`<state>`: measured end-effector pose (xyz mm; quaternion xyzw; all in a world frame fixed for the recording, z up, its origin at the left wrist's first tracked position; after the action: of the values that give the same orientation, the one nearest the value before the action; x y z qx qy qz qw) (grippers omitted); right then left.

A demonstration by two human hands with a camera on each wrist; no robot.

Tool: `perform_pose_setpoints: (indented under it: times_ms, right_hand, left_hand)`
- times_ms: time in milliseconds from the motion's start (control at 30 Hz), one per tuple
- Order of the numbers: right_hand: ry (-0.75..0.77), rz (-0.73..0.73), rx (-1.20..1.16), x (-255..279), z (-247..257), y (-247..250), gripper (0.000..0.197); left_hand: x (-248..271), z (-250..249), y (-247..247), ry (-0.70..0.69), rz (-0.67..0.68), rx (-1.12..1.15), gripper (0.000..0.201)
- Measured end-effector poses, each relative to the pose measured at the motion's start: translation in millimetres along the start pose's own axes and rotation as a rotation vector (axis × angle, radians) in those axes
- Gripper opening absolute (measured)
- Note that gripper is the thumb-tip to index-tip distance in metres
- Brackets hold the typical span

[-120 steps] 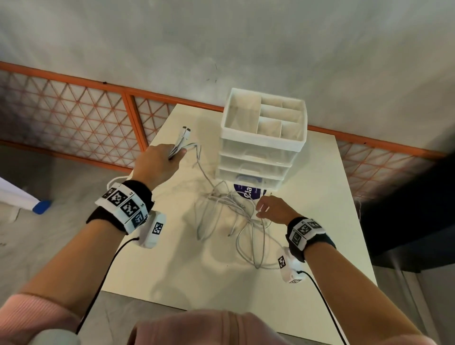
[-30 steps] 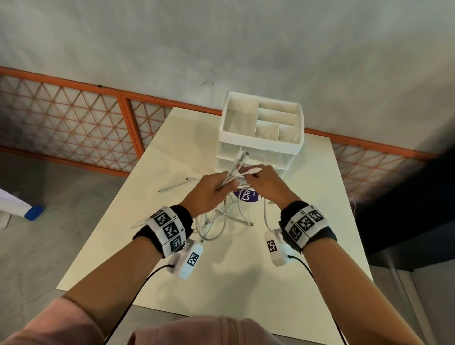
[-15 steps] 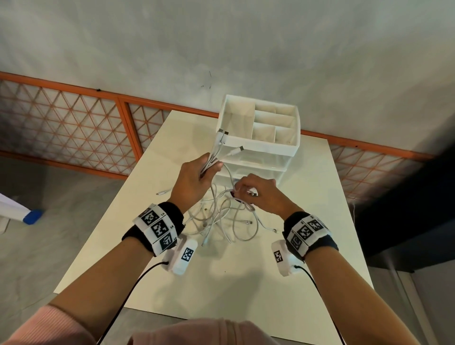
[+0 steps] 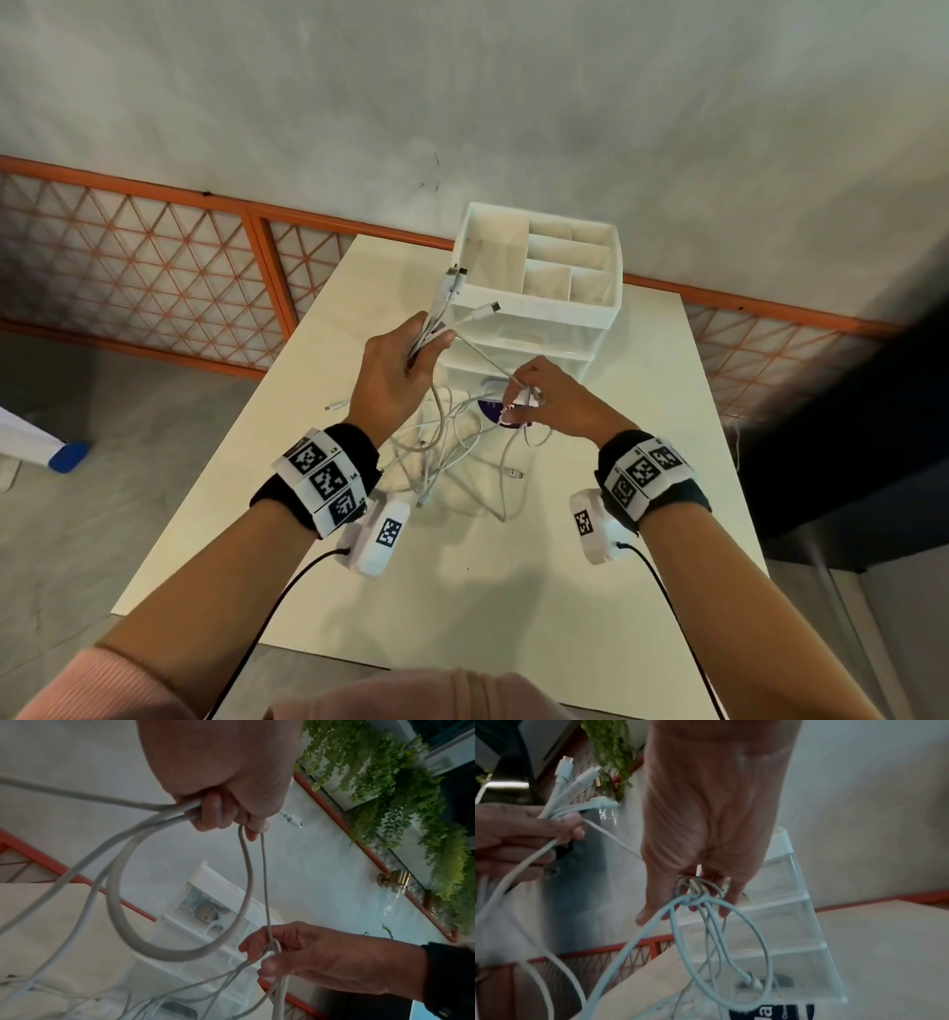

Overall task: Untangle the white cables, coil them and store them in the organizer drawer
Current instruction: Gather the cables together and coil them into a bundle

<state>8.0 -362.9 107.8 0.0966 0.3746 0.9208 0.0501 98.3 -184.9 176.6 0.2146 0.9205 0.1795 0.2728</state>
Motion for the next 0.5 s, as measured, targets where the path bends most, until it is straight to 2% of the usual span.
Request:
perform_pose_setpoints:
  times_ms: [133, 233, 300, 400, 500]
  right_hand:
    - [0.011, -0.269, -0.212, 6.5, -6.1, 15.3, 0.044]
    - [0.075, -0.475, -0.054, 13.0, -7.9, 33.6, 0.027]
    - [0.074, -0.471, -0.079, 16.5, -7.9, 38.2, 0.015]
    - [-0.030, -0.403, -0.067, 18.7, -18.8, 36.1, 0.004]
    - [-0.144, -0.365, 0.018, 20.9, -33.7, 31.8, 0.013]
  left_hand:
    - [-1.6, 9.4, 8.2, 0.022, -0.048, -0.027, 0.034]
    - [-1.1, 20.1, 12.0, 0.046, -0.064, -0.044, 0.034]
    - [0.1, 23.3, 13.2, 0.039, -0.066, -0.052, 0.033]
    - [0.6, 23.5, 15.2, 0.029, -0.078, -0.056, 0.035]
    - [1.9, 16.7, 14.3, 0.006, -0.077, -0.071, 0.034]
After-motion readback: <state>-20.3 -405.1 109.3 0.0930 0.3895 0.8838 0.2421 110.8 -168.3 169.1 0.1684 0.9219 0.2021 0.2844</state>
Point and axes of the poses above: each hand's wrist, its own x-axis away from the middle knuckle, its own y-axis out of the back of the hand, z = x × y, the point moved 7 cm from there along -x, towards the middle knuckle, and after that the axes turned 4 degrees about y, right-handed, at the moved point
